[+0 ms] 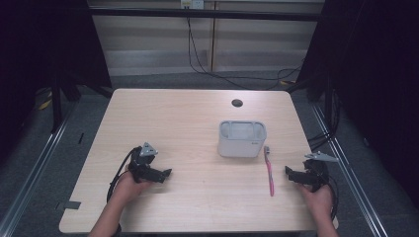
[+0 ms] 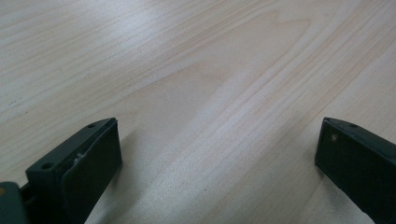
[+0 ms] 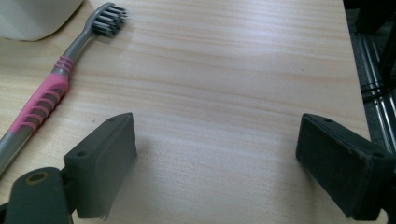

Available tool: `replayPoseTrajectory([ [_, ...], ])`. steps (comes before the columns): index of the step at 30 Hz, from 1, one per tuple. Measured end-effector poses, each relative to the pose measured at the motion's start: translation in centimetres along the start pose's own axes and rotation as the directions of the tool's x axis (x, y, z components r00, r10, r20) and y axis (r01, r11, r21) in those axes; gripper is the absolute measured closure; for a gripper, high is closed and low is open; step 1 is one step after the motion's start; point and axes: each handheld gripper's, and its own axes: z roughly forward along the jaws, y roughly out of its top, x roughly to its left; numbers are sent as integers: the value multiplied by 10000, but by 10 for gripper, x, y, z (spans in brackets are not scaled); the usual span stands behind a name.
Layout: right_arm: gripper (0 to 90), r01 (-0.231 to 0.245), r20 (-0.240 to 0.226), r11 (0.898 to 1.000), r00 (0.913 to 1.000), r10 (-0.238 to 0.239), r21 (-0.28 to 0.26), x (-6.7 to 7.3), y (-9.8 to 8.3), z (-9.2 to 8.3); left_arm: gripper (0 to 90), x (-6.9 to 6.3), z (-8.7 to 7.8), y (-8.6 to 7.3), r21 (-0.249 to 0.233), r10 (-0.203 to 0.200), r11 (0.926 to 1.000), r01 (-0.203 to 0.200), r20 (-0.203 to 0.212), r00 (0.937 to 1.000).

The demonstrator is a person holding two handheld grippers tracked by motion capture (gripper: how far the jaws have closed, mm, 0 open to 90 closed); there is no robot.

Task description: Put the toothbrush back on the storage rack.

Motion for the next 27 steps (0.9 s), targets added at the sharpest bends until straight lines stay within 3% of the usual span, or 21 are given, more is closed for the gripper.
replayPoseTrajectory([
  [7,110,-225,270,9997,9994,223,99,5,2,1,1,0,0,0,52,60,10000,-60,48,10000],
  [10,114,-336,362,9965,9989,309,761,7,10,2,1,1,0,0,48,58,10000,-59,59,10000],
  [12,149,-158,207,9931,9997,135,1162,10,15,1,1,1,0,0,37,58,10000,-59,59,10000],
  [19,282,-239,-107,9675,9996,275,2518,19,36,1,1,1,-1,-1,10,84,10000,-84,60,9999],
  [22,322,-584,-12,9539,9981,615,2943,22,46,0,1,0,-1,-1,-10,70,10000,-70,87,9999],
  [27,419,-935,-406,9339,9926,1144,3451,29,59,1,1,0,-1,-1,-8,70,10000,-70,87,9999],
])
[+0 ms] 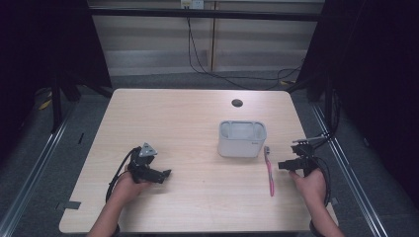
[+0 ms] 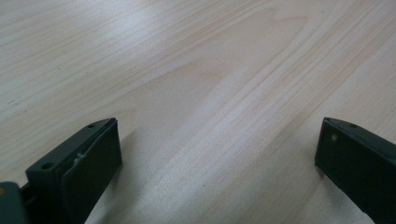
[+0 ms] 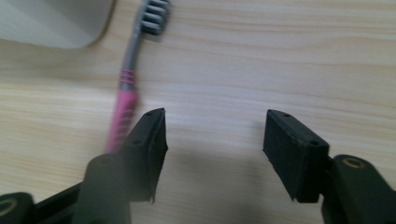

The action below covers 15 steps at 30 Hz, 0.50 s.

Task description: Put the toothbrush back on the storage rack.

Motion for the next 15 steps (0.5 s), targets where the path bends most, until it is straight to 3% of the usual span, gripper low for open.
replayPoseTrajectory([
  [10,570,-47,-569,9968,9983,92,794,16,11,4,1,0,0,0,15,17,10000,-17,7,10000],
  [15,611,13,-691,9980,9976,31,636,22,14,6,1,0,0,0,16,17,10000,-17,4,10000],
])
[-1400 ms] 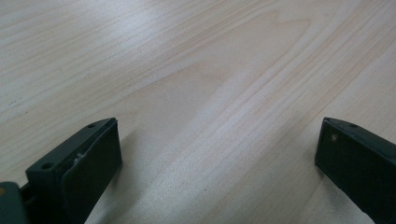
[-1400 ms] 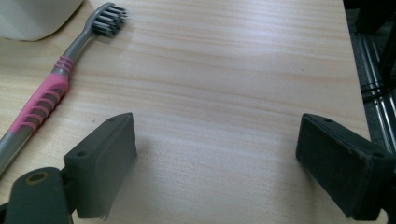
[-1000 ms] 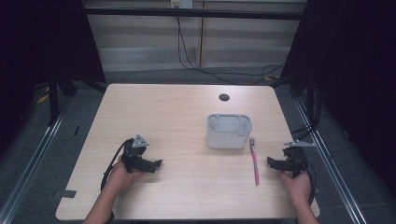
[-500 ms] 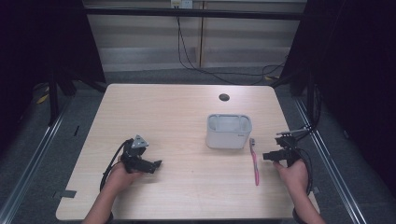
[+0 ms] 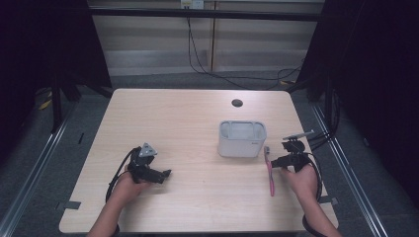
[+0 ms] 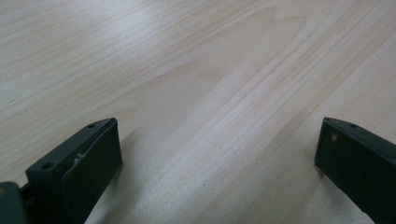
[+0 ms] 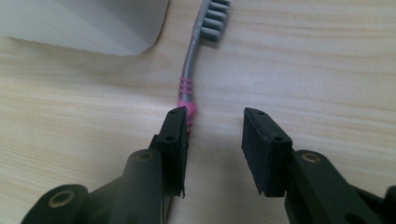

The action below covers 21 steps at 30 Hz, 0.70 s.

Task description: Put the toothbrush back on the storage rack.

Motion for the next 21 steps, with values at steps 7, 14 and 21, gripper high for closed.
replayPoseTrajectory([
  [7,629,131,-15,9999,9999,-131,-74,9,3,1,1,0,0,0,1,5,10000,-5,10,10000],
  [14,636,107,110,9999,9999,-108,76,14,4,5,1,0,0,0,-30,-14,10000,15,57,10000],
  [21,712,160,669,9995,9976,-178,273,11,3,11,1,0,0,-1,-25,-8,10000,9,61,10000],
])
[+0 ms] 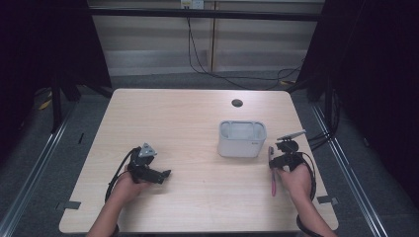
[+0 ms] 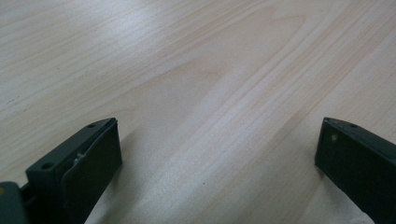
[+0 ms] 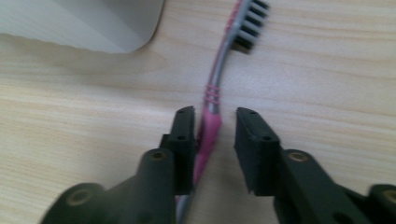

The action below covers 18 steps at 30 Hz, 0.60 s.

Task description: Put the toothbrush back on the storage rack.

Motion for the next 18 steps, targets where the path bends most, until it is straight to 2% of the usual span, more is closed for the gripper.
replayPoseTrajectory([
  [2,757,95,126,10000,9999,-95,4,-1,0,0,1,0,0,0,3,5,10000,-5,0,10000],
  [6,801,-209,37,9998,9998,210,-13,-5,0,-1,1,0,0,0,16,2,10000,-2,-8,10000],
  [10,829,-532,-85,9976,9986,529,-451,-11,-2,-4,1,0,0,0,31,22,10000,-22,-4,10000],
  [11,900,-585,-195,9958,9982,572,-700,-12,-2,-8,1,0,0,0,24,13,10000,-13,6,10000],
  [12,900,-572,-282,9927,9981,545,-1066,-13,-1,-12,1,0,0,0,33,23,10000,-23,0,10000],
  [13,900,-604,-361,9919,9977,567,-1115,-13,0,-16,1,0,0,0,33,17,10000,-17,4,10000],
  [17,900,-454,-358,9942,9985,421,-974,-12,1,-17,1,0,0,0,11,22,10000,-22,0,10000],
  [18,876,-373,-348,9942,9988,340,-1007,-12,0,-15,1,0,0,0,17,29,10000,-29,2,10000],
])
